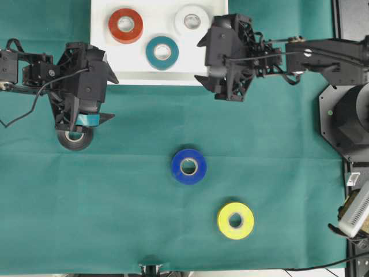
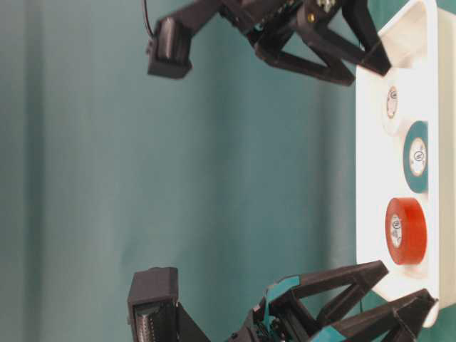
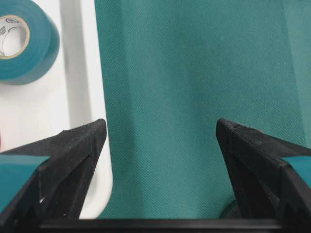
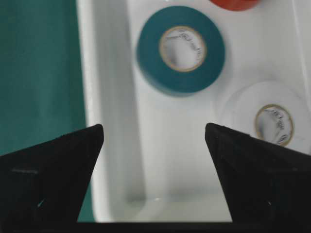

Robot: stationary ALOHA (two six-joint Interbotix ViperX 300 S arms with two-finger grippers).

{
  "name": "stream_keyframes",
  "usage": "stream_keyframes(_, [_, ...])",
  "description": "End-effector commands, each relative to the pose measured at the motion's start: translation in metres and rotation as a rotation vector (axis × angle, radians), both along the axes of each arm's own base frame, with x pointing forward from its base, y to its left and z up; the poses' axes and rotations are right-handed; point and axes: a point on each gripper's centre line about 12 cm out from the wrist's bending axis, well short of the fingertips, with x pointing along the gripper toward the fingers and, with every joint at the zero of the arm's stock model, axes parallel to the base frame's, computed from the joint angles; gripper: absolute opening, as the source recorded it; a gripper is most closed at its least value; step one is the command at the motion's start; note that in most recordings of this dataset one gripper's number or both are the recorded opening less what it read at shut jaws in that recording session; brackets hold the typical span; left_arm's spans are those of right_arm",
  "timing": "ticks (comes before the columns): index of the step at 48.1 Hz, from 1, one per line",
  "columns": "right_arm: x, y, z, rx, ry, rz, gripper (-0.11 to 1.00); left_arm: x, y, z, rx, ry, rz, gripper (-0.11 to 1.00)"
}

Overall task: Put the tape alternately from left to right into the white case.
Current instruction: 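Lift the right gripper away from the white roll in the tray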

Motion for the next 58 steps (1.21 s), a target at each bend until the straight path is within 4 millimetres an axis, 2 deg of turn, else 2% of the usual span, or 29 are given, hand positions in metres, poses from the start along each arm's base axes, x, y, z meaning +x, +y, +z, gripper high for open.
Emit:
stream_keyframes(1, [-0.003,0.007,0.011,-0.004,-0.043,0.023,0.83,0.004,-0.001,0.009,0.000,-0.029,-0.002,1.00])
stream_keyframes(42, [-0.036,0.080,0.004,0.009,-0.040,0.258,0.83,0.004,-0.001,0.009,-0.002,-0.032,0.000,1.00])
stream_keyframes(58, [-0.039,0.084,0.000,0.017,-0.045,0.277,0.83,0.004,-0.006,0.009,-0.006,-0.031,-0.011,1.00])
